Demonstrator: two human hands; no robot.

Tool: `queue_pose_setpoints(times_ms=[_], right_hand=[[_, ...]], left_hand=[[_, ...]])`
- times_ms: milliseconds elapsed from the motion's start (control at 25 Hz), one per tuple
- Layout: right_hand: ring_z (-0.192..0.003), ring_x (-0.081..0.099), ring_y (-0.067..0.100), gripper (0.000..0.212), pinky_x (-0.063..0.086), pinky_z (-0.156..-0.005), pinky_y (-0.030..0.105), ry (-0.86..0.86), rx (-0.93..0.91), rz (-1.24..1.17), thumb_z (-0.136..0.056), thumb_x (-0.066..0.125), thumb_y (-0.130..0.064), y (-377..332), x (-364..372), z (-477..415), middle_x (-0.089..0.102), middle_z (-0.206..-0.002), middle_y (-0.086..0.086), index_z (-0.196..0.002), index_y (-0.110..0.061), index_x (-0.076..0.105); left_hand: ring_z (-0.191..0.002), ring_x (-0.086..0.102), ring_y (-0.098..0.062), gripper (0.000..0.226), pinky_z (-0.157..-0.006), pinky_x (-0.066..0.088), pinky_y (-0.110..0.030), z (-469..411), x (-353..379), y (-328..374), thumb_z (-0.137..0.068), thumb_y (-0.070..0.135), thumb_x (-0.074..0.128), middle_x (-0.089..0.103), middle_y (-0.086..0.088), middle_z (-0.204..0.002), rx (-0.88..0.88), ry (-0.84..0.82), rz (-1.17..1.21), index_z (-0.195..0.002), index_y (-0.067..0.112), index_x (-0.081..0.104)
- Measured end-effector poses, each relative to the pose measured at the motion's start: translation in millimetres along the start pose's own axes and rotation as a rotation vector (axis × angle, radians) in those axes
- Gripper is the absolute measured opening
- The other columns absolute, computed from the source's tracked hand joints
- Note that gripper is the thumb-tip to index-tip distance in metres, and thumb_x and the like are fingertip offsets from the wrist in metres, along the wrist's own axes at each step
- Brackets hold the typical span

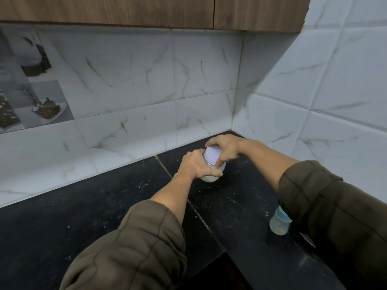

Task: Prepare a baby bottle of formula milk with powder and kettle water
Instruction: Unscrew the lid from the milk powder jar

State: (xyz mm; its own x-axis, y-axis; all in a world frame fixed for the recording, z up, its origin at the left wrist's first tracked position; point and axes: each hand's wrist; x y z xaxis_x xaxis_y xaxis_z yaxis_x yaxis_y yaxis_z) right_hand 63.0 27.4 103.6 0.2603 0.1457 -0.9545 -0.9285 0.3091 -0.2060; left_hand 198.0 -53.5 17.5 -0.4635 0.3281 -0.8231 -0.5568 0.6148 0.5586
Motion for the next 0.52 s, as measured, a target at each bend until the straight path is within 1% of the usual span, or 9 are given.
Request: queue_pose_setpoints(times_ms=[40, 80, 160, 200, 280, 320, 360, 440, 520], right_hand=[[-0.123, 0.056, 0.023, 0.089, 0.051, -0.102, 0.038, -0.014, -0.019, -0.003, -0.07, 0.088, -0.019, -5, 1, -1, 0.056, -0.14, -0.002, -0.148, -0.03, 0.047], [-0.126, 0.054, 0.024, 0.095, 0.05, -0.104, 0.04, -0.017, -0.03, -0.013, -0.069, 0.086, -0.017, -10, 3, -3, 0.052, -0.145, -0.001, -0.152, -0.029, 0.042], [-0.132, 0.051, 0.027, 0.111, 0.05, -0.107, 0.042, -0.003, -0.024, -0.019, -0.064, 0.088, -0.027, -19, 7, -8, 0.046, -0.15, 0.001, -0.158, -0.025, 0.03], [-0.13, 0.054, 0.027, 0.112, 0.052, -0.105, 0.043, 0.0, -0.007, -0.016, -0.062, 0.088, -0.036, -22, 8, -12, 0.048, -0.148, 0.002, -0.157, -0.024, 0.031], [-0.113, 0.065, 0.027, 0.09, 0.057, -0.095, 0.044, -0.01, 0.01, -0.015, -0.061, 0.088, -0.045, -26, 9, -19, 0.061, -0.133, 0.002, -0.141, -0.028, 0.049], [-0.106, 0.067, 0.025, 0.08, 0.059, -0.091, 0.043, -0.019, -0.003, -0.006, -0.062, 0.089, -0.042, -26, 8, -22, 0.064, -0.126, 0.0, -0.133, -0.032, 0.053], [-0.104, 0.066, 0.024, 0.077, 0.059, -0.089, 0.042, -0.031, -0.03, 0.001, -0.062, 0.09, -0.035, -27, 7, -25, 0.064, -0.123, -0.003, -0.13, -0.035, 0.054], [-0.109, 0.062, 0.023, 0.081, 0.057, -0.092, 0.042, -0.042, -0.088, 0.008, -0.064, 0.089, -0.019, -30, 8, -29, 0.059, -0.125, -0.005, -0.134, -0.038, 0.053], [-0.116, 0.057, 0.026, 0.083, 0.056, -0.094, 0.044, -0.011, -0.15, 0.026, -0.068, 0.084, -0.008, -35, 8, -33, 0.053, -0.13, -0.005, -0.137, -0.037, 0.05]], left_hand=[[-0.102, 0.061, -0.018, 0.083, -0.09, 0.053, -0.035, 2, -2, -3, -0.057, 0.062, 0.091, 0.068, 0.007, -0.107, -0.003, 0.01, 0.007, -0.124, 0.024, 0.062], [-0.101, 0.059, -0.018, 0.082, -0.088, 0.052, -0.034, 2, -4, -5, -0.058, 0.06, 0.092, 0.067, 0.007, -0.106, -0.006, 0.019, 0.01, -0.124, 0.023, 0.062], [-0.098, 0.058, -0.018, 0.077, -0.085, 0.05, -0.033, 2, -10, -9, -0.059, 0.059, 0.092, 0.066, 0.006, -0.104, -0.018, 0.025, -0.005, -0.12, 0.022, 0.062], [-0.097, 0.059, -0.019, 0.076, -0.084, 0.051, -0.033, 3, -12, -12, -0.059, 0.06, 0.092, 0.067, 0.006, -0.103, -0.025, 0.025, -0.017, -0.118, 0.022, 0.063], [-0.098, 0.063, -0.02, 0.077, -0.086, 0.055, -0.037, 4, -16, -22, -0.056, 0.062, 0.091, 0.069, 0.006, -0.102, -0.054, 0.018, -0.021, -0.117, 0.023, 0.064], [-0.098, 0.064, -0.02, 0.078, -0.088, 0.057, -0.039, 4, -16, -27, -0.055, 0.061, 0.091, 0.069, 0.005, -0.103, -0.062, 0.011, -0.013, -0.118, 0.024, 0.064], [-0.098, 0.065, -0.021, 0.08, -0.089, 0.057, -0.04, 4, -15, -31, -0.054, 0.061, 0.091, 0.069, 0.005, -0.104, -0.066, 0.006, -0.003, -0.12, 0.024, 0.063], [-0.1, 0.065, -0.02, 0.081, -0.091, 0.057, -0.04, 4, -16, -37, -0.055, 0.059, 0.092, 0.069, 0.006, -0.105, -0.088, 0.017, 0.025, -0.122, 0.025, 0.062], [-0.102, 0.065, -0.02, 0.081, -0.093, 0.056, -0.04, 1, -17, -46, -0.055, 0.057, 0.092, 0.07, 0.005, -0.108, -0.118, 0.024, 0.035, -0.123, 0.024, 0.062]])
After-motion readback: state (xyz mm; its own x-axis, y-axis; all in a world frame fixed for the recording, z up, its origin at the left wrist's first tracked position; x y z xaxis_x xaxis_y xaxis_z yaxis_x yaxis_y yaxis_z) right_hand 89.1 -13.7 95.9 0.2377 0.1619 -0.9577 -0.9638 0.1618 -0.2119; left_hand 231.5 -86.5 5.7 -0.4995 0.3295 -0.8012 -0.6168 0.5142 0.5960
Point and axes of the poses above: each hand's wrist, its own z-axis away from the middle knuckle, its own x-axis out of the palm, y = z × x
